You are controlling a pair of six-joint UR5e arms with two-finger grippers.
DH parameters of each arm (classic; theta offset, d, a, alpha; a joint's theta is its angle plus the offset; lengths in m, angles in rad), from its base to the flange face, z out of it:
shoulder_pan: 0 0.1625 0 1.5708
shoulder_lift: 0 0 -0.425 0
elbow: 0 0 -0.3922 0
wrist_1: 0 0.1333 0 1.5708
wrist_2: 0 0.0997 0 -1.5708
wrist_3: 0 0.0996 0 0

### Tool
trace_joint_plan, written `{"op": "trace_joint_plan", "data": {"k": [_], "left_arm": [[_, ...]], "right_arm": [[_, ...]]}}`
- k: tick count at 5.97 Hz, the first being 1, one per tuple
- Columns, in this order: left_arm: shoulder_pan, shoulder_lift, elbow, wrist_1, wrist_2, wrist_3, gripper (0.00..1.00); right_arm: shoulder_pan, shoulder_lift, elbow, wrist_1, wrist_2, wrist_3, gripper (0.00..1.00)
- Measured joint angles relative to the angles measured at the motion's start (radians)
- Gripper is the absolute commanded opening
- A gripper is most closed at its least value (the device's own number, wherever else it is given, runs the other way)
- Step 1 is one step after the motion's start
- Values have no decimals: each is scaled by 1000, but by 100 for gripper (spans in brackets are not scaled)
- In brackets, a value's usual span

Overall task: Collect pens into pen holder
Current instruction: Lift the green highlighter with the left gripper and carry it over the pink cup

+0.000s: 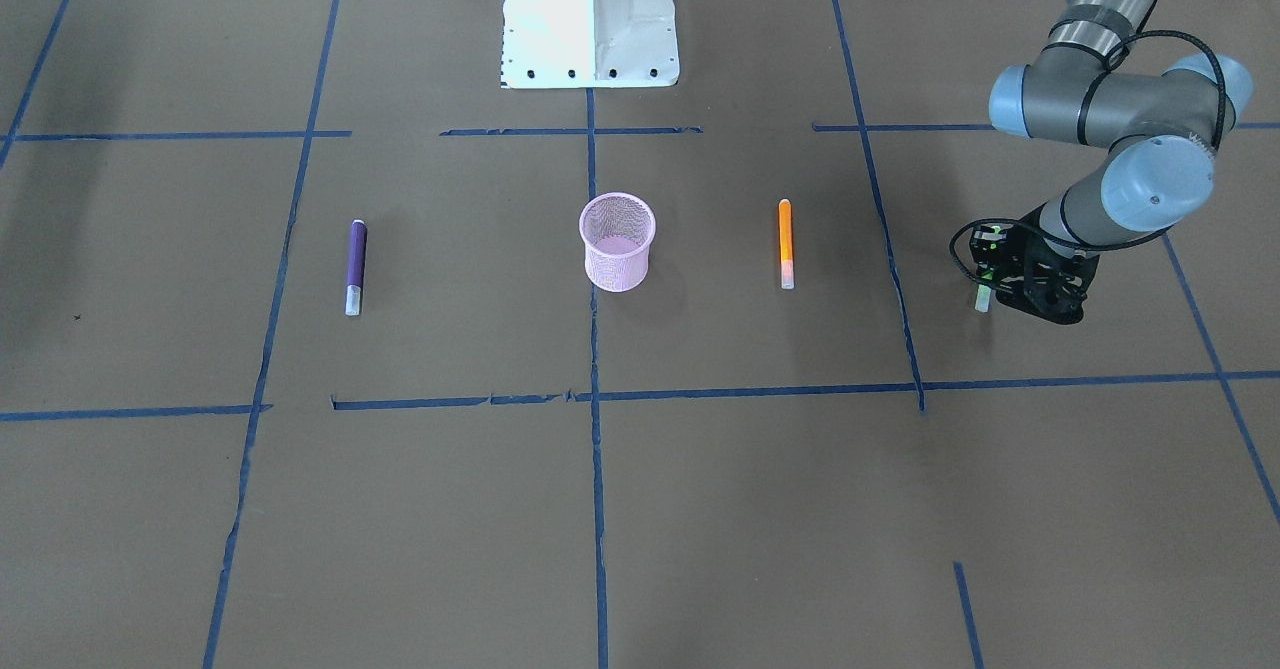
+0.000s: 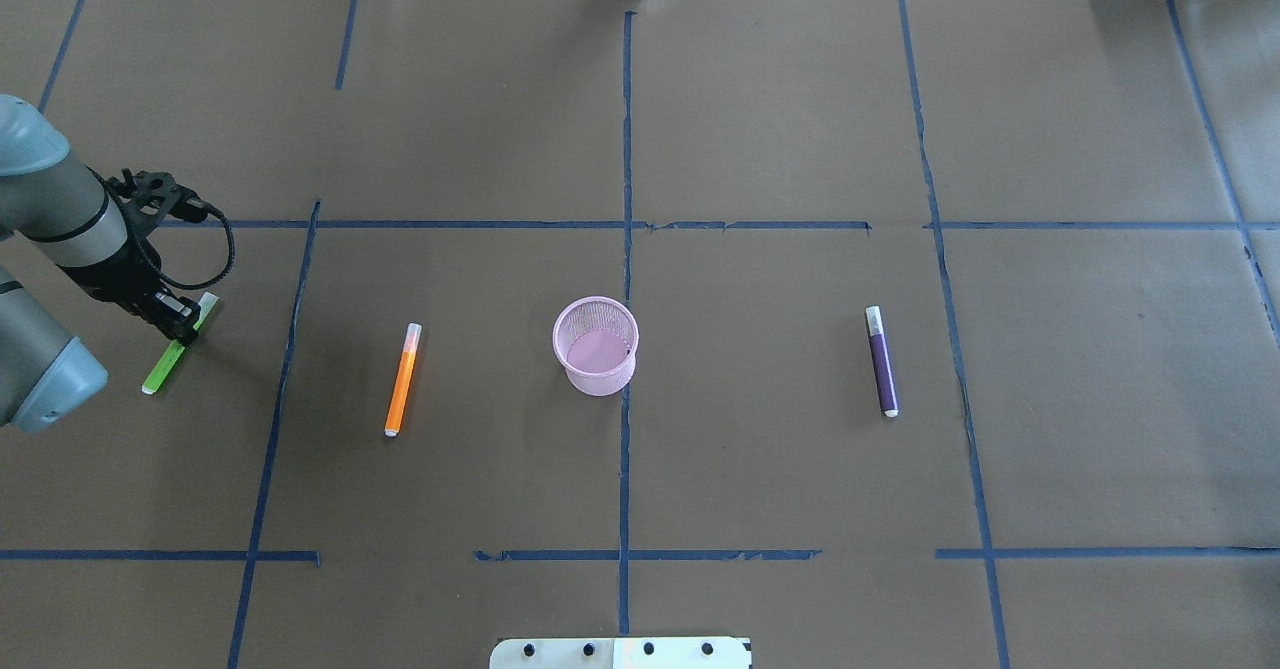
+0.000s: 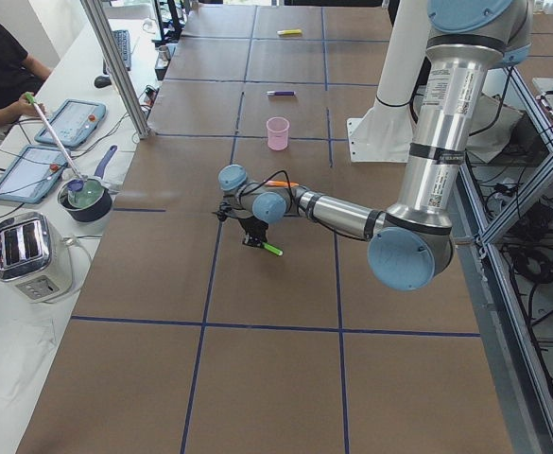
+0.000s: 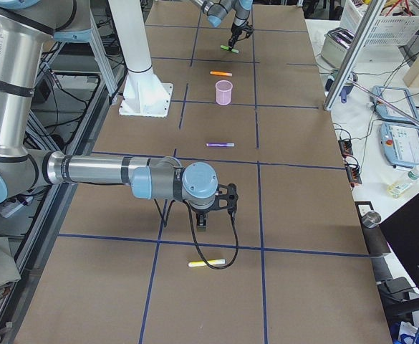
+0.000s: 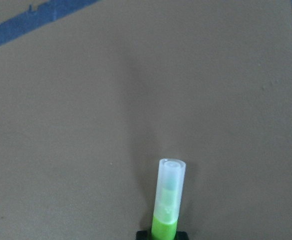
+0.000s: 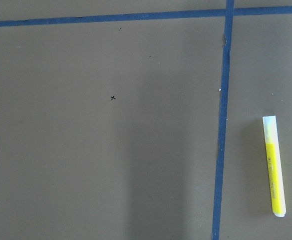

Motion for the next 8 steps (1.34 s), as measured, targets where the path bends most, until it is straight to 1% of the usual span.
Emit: {"op": "trace_joint_plan", "data": {"k": [1,2,3,4,5,6,7,8], "left_arm": [[-1,-4,-10,1,0,-4,0],[-5,-15,-53,1,2,-10,0],[-6,-28,-149,2,40,-15,0],[6,-59,-250,2,97,-42,0],[39,-116,-324,0,136,-115,0],[114,-175,-372,-11,222,-203,0],[250,-244,-401,-32,392,-302,0],[378,-302,-406,-80,571,-404,0]], "right_arm": [[0,0,0,0,2,0,100],[0,0,0,0,7,0,100],[0,1,1,1,19,0,100],[-1,1,1,1,33,0,100],[-1,1,1,1,39,0,100],[-1,1,0,0,41,-1,100],[-1,2,-3,0,41,-1,100],[-1,3,-10,1,41,-2,100]]}}
